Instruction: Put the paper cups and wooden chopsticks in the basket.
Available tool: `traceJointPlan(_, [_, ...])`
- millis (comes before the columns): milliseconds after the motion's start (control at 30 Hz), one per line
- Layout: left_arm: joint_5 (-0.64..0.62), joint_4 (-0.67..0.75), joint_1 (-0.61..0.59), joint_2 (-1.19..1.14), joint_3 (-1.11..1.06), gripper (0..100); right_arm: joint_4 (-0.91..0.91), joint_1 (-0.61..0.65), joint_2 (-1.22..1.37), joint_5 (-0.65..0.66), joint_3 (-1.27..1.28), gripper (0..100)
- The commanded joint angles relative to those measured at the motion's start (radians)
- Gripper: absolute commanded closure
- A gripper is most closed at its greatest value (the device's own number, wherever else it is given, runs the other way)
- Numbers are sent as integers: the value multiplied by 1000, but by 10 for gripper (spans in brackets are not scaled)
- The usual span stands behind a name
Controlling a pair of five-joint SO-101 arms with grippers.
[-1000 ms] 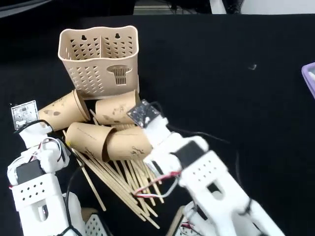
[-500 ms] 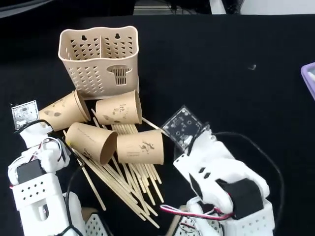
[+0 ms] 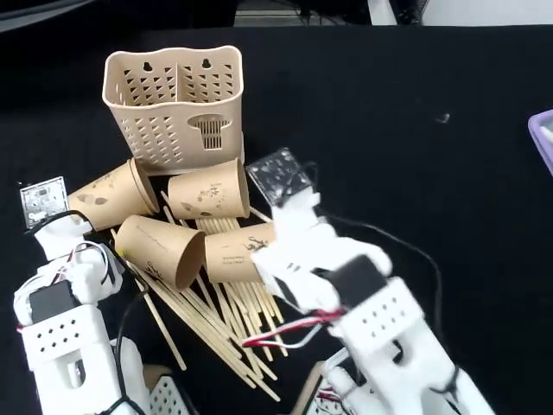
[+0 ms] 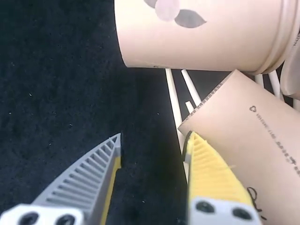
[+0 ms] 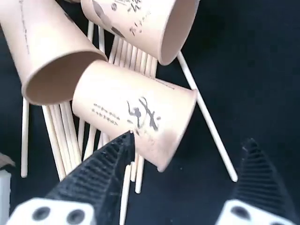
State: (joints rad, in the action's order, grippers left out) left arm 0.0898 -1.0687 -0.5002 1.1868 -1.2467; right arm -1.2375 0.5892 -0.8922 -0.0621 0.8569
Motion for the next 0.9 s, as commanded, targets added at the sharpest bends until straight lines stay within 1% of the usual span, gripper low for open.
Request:
traceJointPlan(0, [-12, 11, -4, 6, 12, 777, 52, 29, 110, -48, -12, 650])
traceJointPlan(233, [-12, 14, -4, 6, 12, 777, 61, 46, 157, -40, 16, 649])
traceJointPlan(500, [-12, 14, -4, 6, 10, 777, 255, 180, 182, -40, 163, 652])
traceJointPlan(700, [-9, 15, -4, 6, -4, 777, 262, 187, 180, -38, 177, 658])
traceJointPlan(800, [-11, 15, -4, 6, -4, 777, 239, 170, 176, -34, 170, 736])
traceJointPlan(867, [-11, 15, -4, 6, -4, 777, 232, 150, 148, 14, 165, 815])
